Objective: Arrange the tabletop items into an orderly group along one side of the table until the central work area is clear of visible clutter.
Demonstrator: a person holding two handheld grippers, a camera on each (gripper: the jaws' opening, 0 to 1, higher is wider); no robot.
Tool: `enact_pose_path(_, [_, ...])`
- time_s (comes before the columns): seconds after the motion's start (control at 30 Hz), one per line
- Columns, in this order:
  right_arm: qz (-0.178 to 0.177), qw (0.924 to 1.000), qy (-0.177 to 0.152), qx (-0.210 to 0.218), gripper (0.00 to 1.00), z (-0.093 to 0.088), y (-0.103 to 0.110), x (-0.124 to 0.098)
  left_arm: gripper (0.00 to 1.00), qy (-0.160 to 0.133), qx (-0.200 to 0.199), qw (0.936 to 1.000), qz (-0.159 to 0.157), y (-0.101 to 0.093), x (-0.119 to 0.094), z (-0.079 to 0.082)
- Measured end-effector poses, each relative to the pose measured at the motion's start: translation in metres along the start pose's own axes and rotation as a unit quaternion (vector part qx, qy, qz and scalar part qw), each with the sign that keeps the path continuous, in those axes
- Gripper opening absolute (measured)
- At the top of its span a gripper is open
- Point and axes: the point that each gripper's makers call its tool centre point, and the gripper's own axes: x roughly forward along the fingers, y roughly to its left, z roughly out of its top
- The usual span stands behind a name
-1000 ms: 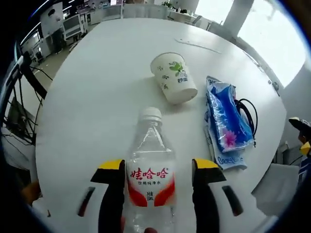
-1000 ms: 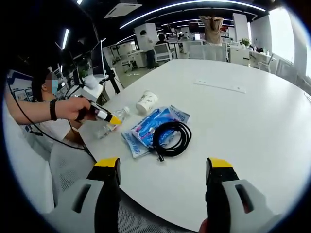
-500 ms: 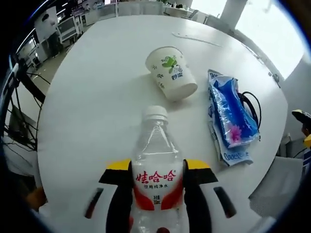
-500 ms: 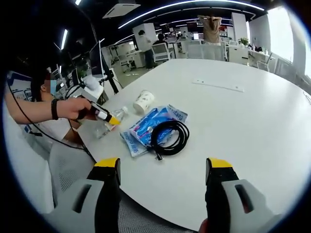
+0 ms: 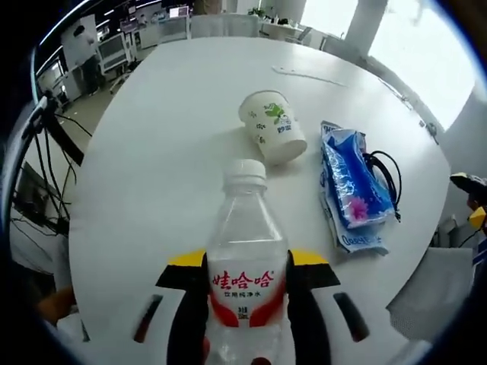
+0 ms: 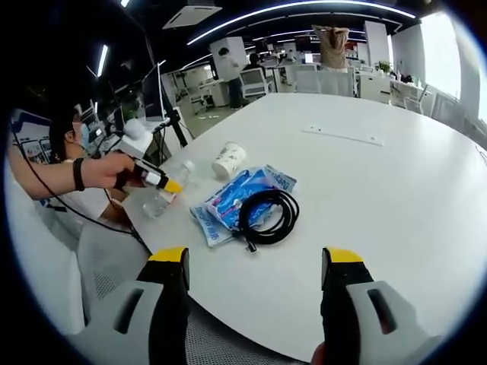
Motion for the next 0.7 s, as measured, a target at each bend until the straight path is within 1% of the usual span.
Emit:
enact_pose_path(0.3, [0.002, 1.0, -0.005, -0.001, 0.7, 0.001, 0.003, 0.0, 0.38, -0.015, -0.001, 0.9999, 0.003, 0.007, -0.005, 0.006])
enact_pose_path(0.53, [0.001, 1.0, -0.006, -0.004, 0.71, 0.003, 0.005, -0.001, 0.38, -0.027, 0.002, 0.9996, 0.002, 0.009, -0.008, 0.014])
enact_pose_path(0.7, [0.0, 1.0, -0.006, -0.004, 0.71, 0.003, 0.004, -0.001, 0.38, -0.03, 0.008, 0.9995, 0.003, 0.01, -0.009, 0.017])
